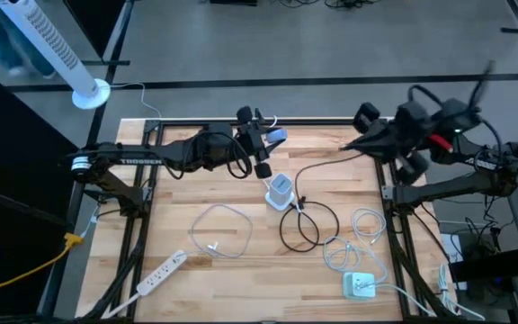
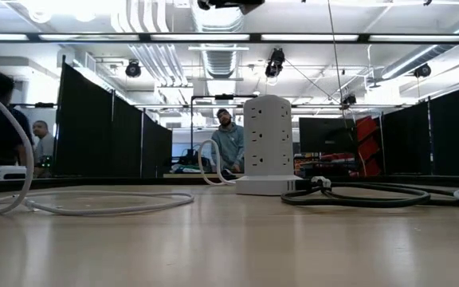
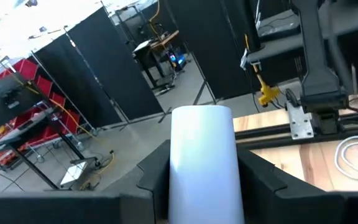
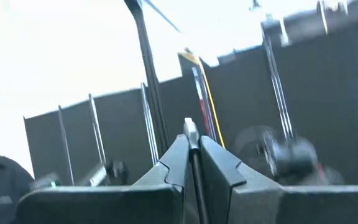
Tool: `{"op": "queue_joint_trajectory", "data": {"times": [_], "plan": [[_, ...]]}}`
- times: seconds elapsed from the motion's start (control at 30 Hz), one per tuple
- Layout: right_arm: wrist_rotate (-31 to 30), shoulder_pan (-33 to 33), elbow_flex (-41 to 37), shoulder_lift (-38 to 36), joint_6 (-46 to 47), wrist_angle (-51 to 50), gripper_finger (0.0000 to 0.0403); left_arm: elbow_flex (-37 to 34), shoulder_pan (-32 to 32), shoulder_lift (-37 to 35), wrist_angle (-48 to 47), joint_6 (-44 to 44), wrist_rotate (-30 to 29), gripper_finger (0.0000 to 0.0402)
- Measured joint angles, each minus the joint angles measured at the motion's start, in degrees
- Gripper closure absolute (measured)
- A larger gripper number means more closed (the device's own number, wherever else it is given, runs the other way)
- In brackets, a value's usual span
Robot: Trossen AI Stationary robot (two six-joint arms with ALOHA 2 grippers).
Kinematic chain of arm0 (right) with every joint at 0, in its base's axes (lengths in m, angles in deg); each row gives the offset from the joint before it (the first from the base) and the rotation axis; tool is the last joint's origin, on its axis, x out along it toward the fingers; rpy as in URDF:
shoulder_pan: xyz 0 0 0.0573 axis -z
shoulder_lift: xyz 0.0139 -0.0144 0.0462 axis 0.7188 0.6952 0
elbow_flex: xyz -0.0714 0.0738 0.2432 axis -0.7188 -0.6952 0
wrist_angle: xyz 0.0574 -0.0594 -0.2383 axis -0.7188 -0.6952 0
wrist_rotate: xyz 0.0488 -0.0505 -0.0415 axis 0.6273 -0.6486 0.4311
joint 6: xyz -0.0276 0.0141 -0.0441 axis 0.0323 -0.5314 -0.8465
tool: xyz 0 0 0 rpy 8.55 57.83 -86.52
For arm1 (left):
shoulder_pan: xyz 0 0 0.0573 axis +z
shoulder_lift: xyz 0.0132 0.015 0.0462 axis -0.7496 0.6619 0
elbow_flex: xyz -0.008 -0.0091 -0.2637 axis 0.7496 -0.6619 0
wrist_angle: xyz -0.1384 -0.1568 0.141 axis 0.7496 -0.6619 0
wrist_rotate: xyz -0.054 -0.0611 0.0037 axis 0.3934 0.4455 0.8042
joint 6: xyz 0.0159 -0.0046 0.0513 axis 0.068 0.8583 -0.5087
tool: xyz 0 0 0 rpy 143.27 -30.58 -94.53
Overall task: Plug in charger cables
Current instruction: Insert the top black charger cable into the purple charger adapter
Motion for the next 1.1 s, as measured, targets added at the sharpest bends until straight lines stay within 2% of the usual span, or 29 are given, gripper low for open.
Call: {"op": "queue_joint_trajectory", "data": {"times": [0.1, 0.33, 0.53, 0.73, 0.93, 1.1], "plan": [[-0.3, 0.0, 0.0, 0.1, 0.0, 5.5, 0.0389, -0.8, 0.0, 0.0, 0.0, 2.3, -1.9, 0.0284], [-8.1, 0.0, 0.0, 1.3, 1.0, 3.1, 0.0389, -1.4, -0.1, 0.1, -0.5, 2.4, -2.1, 0.0284], [-7.1, -0.2, 0.0, 4.1, 1.2, 2.7, 0.0389, -0.8, -0.2, 0.1, -0.2, 1.7, -2.1, 0.0284], [-4.4, -0.1, 0.0, 5.8, 0.1, 4.7, 0.0389, -0.8, -1.6, 0.0, -1.1, -5.1, -2.2, 0.0284], [-4.1, -0.1, 0.0, 5.6, -1.6, 4.8, 0.0389, -0.8, -2.9, -0.1, -1.1, -12.4, -6.9, 0.0284], [-4.1, -0.1, 0.0, 5.5, -2.2, 4.8, 0.0389, -0.8, -3.3, -0.1, 0.1, -15.4, -7.5, 0.0284]]}}
